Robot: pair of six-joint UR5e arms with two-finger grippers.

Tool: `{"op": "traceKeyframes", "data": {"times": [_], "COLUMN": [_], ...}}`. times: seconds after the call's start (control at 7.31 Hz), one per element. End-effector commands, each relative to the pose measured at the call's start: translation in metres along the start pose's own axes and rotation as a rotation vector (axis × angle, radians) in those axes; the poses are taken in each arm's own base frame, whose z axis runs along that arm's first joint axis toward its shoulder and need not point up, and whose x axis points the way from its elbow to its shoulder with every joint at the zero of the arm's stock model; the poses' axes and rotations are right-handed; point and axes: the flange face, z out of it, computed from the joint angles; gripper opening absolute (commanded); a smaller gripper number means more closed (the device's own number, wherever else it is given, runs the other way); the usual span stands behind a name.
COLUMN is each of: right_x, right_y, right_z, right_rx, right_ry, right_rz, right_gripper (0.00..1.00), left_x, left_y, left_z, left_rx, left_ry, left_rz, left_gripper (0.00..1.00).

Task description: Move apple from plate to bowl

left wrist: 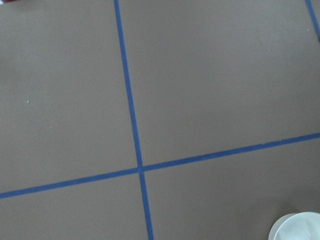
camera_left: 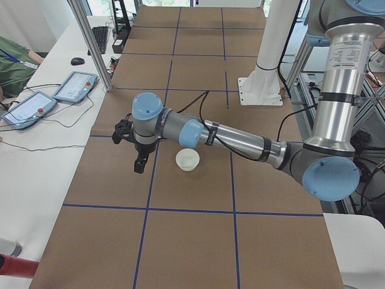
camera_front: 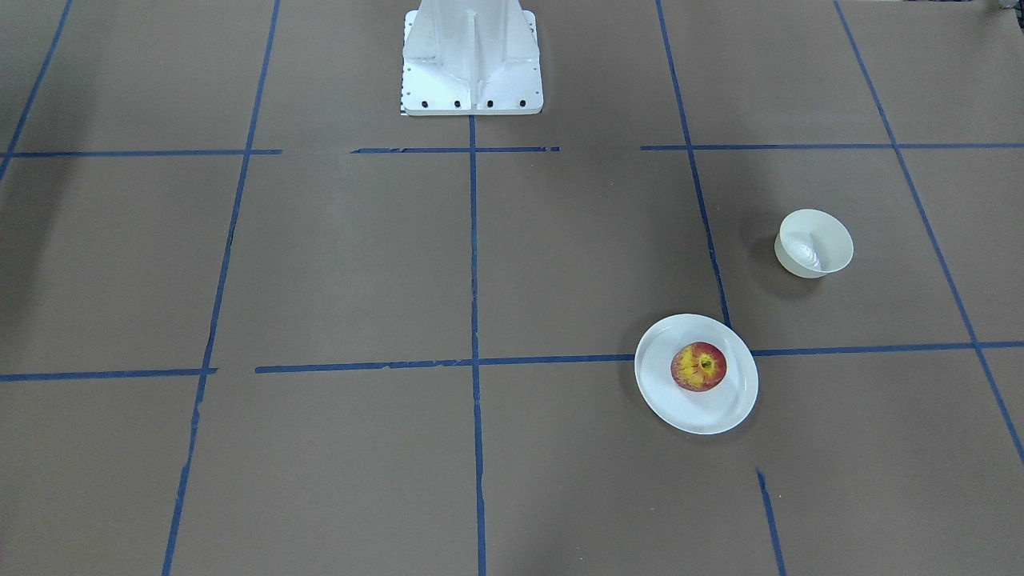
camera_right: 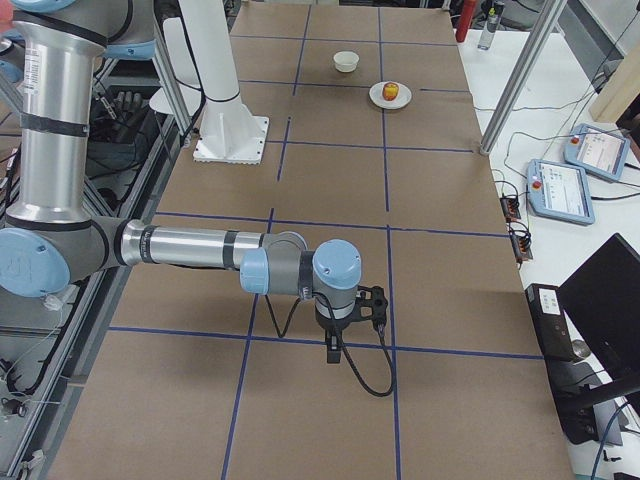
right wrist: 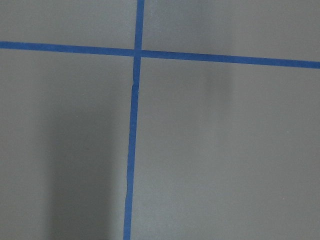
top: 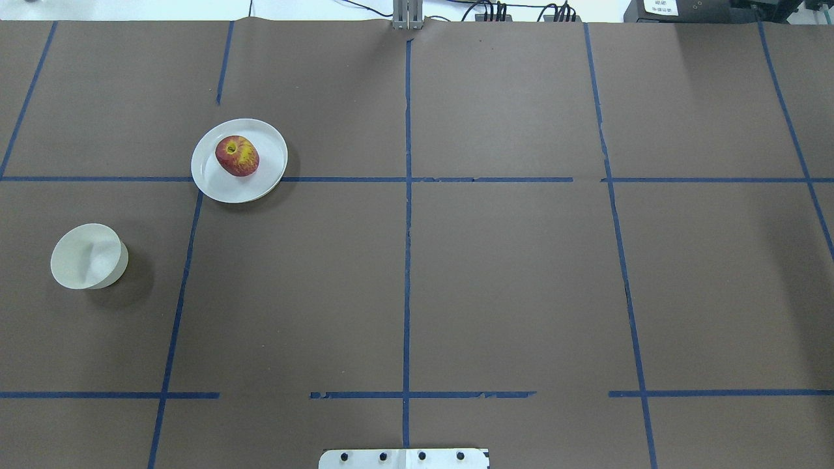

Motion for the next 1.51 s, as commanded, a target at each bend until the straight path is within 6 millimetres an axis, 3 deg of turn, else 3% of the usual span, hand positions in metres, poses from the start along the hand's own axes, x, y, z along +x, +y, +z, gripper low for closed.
{"op": "traceKeyframes", "data": {"times": [0.0, 0.27, 0.41, 0.55, 0.68, 0.96, 1.23, 1.37], "right_x": [0.000, 0.000, 0.000, 0.000, 0.000, 0.000, 0.000, 0.000], "right_y": [0.001, 0.000, 0.001, 0.001, 0.001, 0.000, 0.001, 0.000], "right_z": [0.000, 0.000, 0.000, 0.000, 0.000, 0.000, 0.000, 0.000], "right_rx": [0.000, 0.001, 0.000, -0.001, 0.000, 0.001, 0.000, 0.000], "right_ry": [0.000, 0.000, 0.000, 0.000, 0.000, 0.000, 0.000, 0.000], "right_rz": [0.000, -0.001, 0.000, 0.001, 0.000, -0.001, 0.000, 0.000], "right_gripper": [1.00, 1.00, 1.00, 1.00, 1.00, 1.00, 1.00, 1.00], "left_x": [0.129, 0.215, 0.252, 0.283, 0.305, 0.338, 0.345, 0.350], "left_y": [-0.058, -0.090, -0.095, -0.084, -0.087, -0.088, -0.080, -0.076], "left_z": [0.039, 0.094, 0.122, 0.143, 0.160, 0.196, 0.227, 0.231], "left_rx": [-0.007, -0.046, -0.073, -0.104, -0.125, -0.099, -0.077, -0.070], "left_ry": [0.009, -0.013, -0.023, -0.009, -0.017, -0.056, -0.034, -0.043], "left_rz": [-0.057, -0.133, -0.173, -0.200, -0.254, -0.304, -0.324, -0.319], "left_gripper": [1.00, 1.00, 1.00, 1.00, 1.00, 1.00, 1.00, 1.00]}}
